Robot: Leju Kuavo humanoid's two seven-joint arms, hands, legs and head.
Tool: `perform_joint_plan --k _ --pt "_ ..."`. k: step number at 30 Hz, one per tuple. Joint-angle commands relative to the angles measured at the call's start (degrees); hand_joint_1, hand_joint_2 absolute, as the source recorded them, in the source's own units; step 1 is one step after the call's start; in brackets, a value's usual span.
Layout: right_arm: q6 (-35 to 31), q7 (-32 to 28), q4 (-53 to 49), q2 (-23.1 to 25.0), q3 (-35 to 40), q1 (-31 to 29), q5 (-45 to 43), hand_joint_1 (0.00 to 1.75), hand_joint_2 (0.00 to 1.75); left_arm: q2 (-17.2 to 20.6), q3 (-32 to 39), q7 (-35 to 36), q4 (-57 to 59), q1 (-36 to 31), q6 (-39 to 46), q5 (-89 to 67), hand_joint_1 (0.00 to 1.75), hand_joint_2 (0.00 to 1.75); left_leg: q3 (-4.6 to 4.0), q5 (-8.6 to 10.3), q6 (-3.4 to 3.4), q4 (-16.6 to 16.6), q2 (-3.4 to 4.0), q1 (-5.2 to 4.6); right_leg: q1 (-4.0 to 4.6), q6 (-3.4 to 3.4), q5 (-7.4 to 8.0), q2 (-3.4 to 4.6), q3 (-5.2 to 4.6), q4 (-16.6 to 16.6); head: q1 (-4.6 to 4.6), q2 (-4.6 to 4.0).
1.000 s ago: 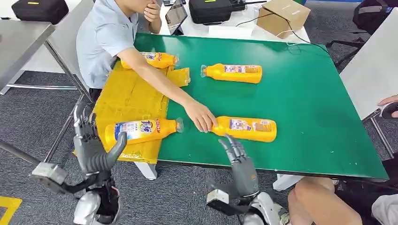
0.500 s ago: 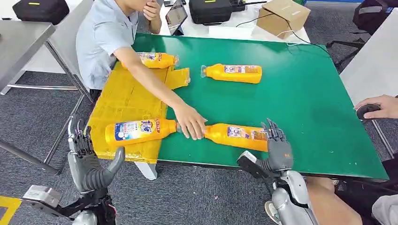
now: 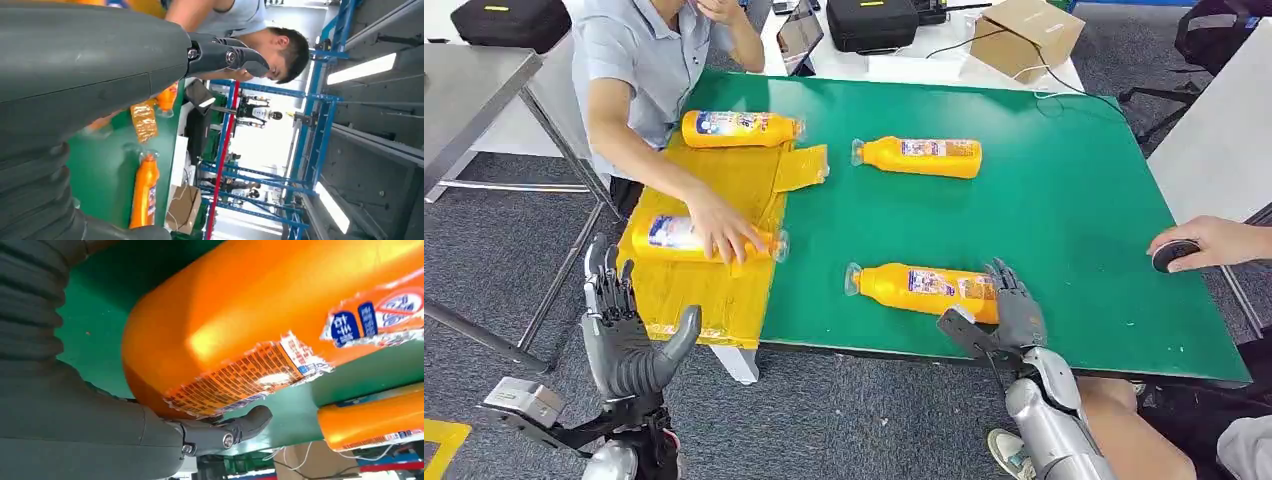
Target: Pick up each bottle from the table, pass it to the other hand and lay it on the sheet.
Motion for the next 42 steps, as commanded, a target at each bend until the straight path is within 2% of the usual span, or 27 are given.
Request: perform_joint_plan --k 1,6,7,9,10,15,20,24,25,26,27,29,31,32,37,39,42 --pt "-1.1 -3.5 11.1 0.2 0.4 -4.9 0.6 0.00 1.75 1.9 -1.8 0.6 5.7 -3.4 -0.4 0.7 0.00 1.75 0.27 -0.02 -0.05 -0.1 0.00 0.01 0.03 -0.09 -0.04 -0.09 0.28 -0.1 -0.02 0.00" --pt "-1.2 -4.2 15.3 0.6 3.5 -8.6 3.7 0.00 1.75 2.3 -2.6 0.6 7.1 -4.6 -1.2 1.4 0.00 1.75 0.21 -0.02 -0.04 -0.1 0.09 -0.01 0.01 -0.07 0.00 0.00 0.19 0.0 0.00 0.00" --pt "-0.7 -4.9 15.7 0.7 3.6 -8.9 3.4 1.36 1.75 2.3 -2.6 0.6 7.3 -4.7 -1.3 1.5 0.00 1.75 0.34 -0.05 -0.06 -0.1 0.14 0.02 0.04 -0.12 -0.02 0.02 0.31 -0.1 0.00 0.00" --pt "-0.3 -5.0 16.0 0.8 3.7 -9.1 3.4 1.43 1.75 2.3 -2.7 0.6 7.5 -4.8 -1.3 1.6 0.00 1.75 0.41 -0.04 -0.07 -0.1 0.10 0.00 0.02 -0.13 -0.04 -0.04 0.37 -0.1 0.00 0.00" --pt "0.9 -5.6 16.8 0.8 3.4 -9.3 2.7 1.73 1.75 2.4 -2.6 0.6 7.8 -5.3 -1.4 1.7 0.00 1.75 0.39 -0.04 -0.08 -0.1 0.09 0.02 0.05 -0.14 -0.04 -0.06 0.37 -0.1 0.00 0.00" --pt "3.7 -5.4 19.6 0.5 4.0 -9.5 2.7 1.75 1.75 2.8 -2.6 0.7 8.4 -6.3 -1.2 1.6 0.00 1.75 0.29 -0.03 -0.05 -0.1 0.03 0.01 0.03 -0.08 -0.04 -0.07 0.29 -0.1 0.00 0.00" --pt "7.3 -2.4 22.3 -0.2 4.8 -9.8 3.5 1.75 1.75 3.1 -2.6 0.8 8.8 -7.0 -1.3 1.6 0.00 1.75 0.39 0.00 -0.05 -0.1 0.05 0.02 0.06 -0.08 -0.01 -0.08 0.34 -0.1 0.00 0.00" --pt "7.0 -2.9 22.0 -0.2 4.6 -8.8 3.1 1.75 1.75 3.4 -2.3 0.8 8.1 -6.5 -1.2 1.6 0.00 1.75 0.67 -0.01 -0.08 -0.1 0.04 0.06 0.13 -0.12 -0.01 -0.15 0.59 -0.2 0.00 0.00" --pt "6.8 -3.9 21.5 -0.1 4.1 -8.4 2.4 1.75 1.75 3.3 -2.1 0.8 7.7 -6.1 -1.2 1.6 0.00 1.75 0.75 0.01 -0.10 -0.2 0.04 0.05 0.12 -0.14 -0.01 -0.19 0.68 -0.2 0.00 0.00" --pt "7.4 -8.9 19.5 0.9 0.6 -7.1 -2.6 1.75 1.75 3.2 -1.8 0.6 7.5 -5.6 -1.1 1.3 0.00 1.75 0.83 0.01 -0.11 -0.2 0.04 0.07 0.13 -0.15 -0.01 -0.20 0.76 -0.2 0.00 0.00" --pt "7.4 -9.9 19.0 1.5 -0.1 -6.7 -3.8 1.75 1.75 3.2 -1.7 0.5 7.5 -5.4 -1.0 1.2 0.00 1.75 0.86 0.00 -0.12 -0.2 0.05 0.06 0.13 -0.16 -0.01 -0.19 0.79 -0.2 0.00 0.00" --pt "6.1 -14.4 15.2 3.3 -2.9 -5.1 -8.7 1.75 1.75 2.8 -1.3 0.2 7.5 -4.6 -0.4 0.7 0.00 1.75 0.94 -0.02 -0.12 -0.2 0.05 0.08 0.14 -0.16 -0.03 -0.19 0.87 -0.2 0.02 0.00" --pt "5.6 -15.6 12.2 4.8 -4.2 -4.2 -11.5 1.75 1.75 2.6 -0.9 0.2 7.8 -4.2 -0.3 0.6 0.00 1.75 0.98 -0.03 -0.14 -0.2 0.15 0.09 0.16 -0.20 -0.01 -0.10 0.89 -0.3 0.00 0.00" --pt "7.2 -18.8 6.5 7.2 -6.6 -2.4 -17.7 1.75 1.75 1.5 0.5 0.8 7.8 -3.3 0.6 1.2 0.00 1.75 0.96 -0.09 -0.11 -0.1 0.27 0.07 0.13 -0.14 -0.02 0.06 0.87 -0.2 0.02 0.00" --pt "7.4 -18.5 -13.6 10.9 -3.9 5.5 -27.7 1.75 1.75 0.2 1.9 4.1 9.5 -1.8 0.2 3.5 0.00 1.75 0.76 -0.11 -0.12 -0.1 0.33 0.03 0.10 -0.13 -0.04 0.13 0.66 0.0 0.00 0.00" --pt "7.1 -18.8 -19.2 11.6 -2.8 7.8 -29.9 1.75 1.75 0.0 2.0 6.1 10.5 -1.4 -1.1 5.4 0.00 1.75 0.80 -0.16 -0.15 -0.1 0.26 0.02 0.10 -0.19 -0.14 0.03 0.71 0.0 -0.02 0.00" --pt "6.0 -19.6 -25.7 12.1 -1.3 10.3 -33.1 1.75 1.75 0.8 0.3 8.2 12.1 -1.0 -4.9 6.5 0.00 1.75 0.40 -0.14 -0.12 0.0 0.11 0.02 0.08 -0.13 -0.13 0.02 0.35 0.0 0.00 0.00"
